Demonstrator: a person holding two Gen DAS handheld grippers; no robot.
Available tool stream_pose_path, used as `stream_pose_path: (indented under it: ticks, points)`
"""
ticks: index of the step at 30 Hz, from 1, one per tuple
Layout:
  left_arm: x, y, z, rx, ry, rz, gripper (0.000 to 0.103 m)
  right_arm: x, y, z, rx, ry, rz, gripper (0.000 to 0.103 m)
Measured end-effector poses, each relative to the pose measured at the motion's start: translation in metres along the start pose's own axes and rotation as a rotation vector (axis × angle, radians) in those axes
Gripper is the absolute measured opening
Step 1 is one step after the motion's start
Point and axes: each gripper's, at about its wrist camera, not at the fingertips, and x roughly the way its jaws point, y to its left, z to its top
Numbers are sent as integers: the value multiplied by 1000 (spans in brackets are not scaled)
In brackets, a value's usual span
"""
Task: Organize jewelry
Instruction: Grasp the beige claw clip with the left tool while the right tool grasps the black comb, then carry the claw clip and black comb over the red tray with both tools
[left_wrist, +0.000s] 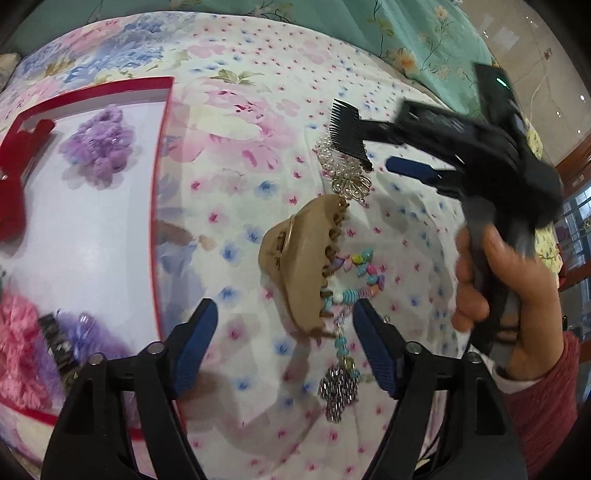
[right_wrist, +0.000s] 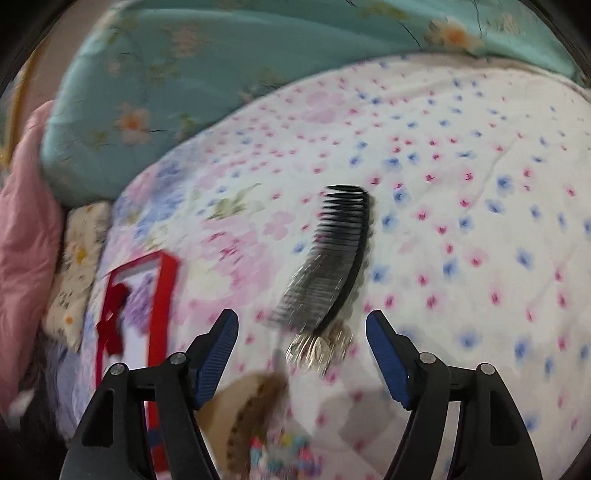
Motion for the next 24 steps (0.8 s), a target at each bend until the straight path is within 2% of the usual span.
stream_pose_path:
  ticks: [4,6,8,9,10,11,12,14,15,19,24]
  points:
    - [15,-3,10,10,14,8,79,37,-8,20,30,62,-61,74]
    - [23,-3,13,14,24,17,79,44,-4,27,1,37,-82,74]
    - [33,-6,17,22,34,33,79,51,2,33,-32,48,-109,75]
    - [37,-7,19,28,36,43,78,55,7,34,-62,50,-127,73]
    - [39,-8,19,34,33,53,78,57,10,35,-85,49,-143,66]
    - [40,-12,20,52,18,77,78,59,13,36,-111,45,-164,51]
    - [41,-14,20,68,12,92,78,60,14,36,-130,38,-174,50]
    - [43,-19,21,99,2,111,69,59,13,34,-142,23,-164,50]
    - [44,-19,21,106,5,89,52,55,12,32,-147,9,-157,50]
    - [39,-22,20,128,-15,76,47,39,5,27,-103,-21,-82,50]
    - [21,-13,15,90,-31,12,47,4,1,18,-61,-52,3,50]
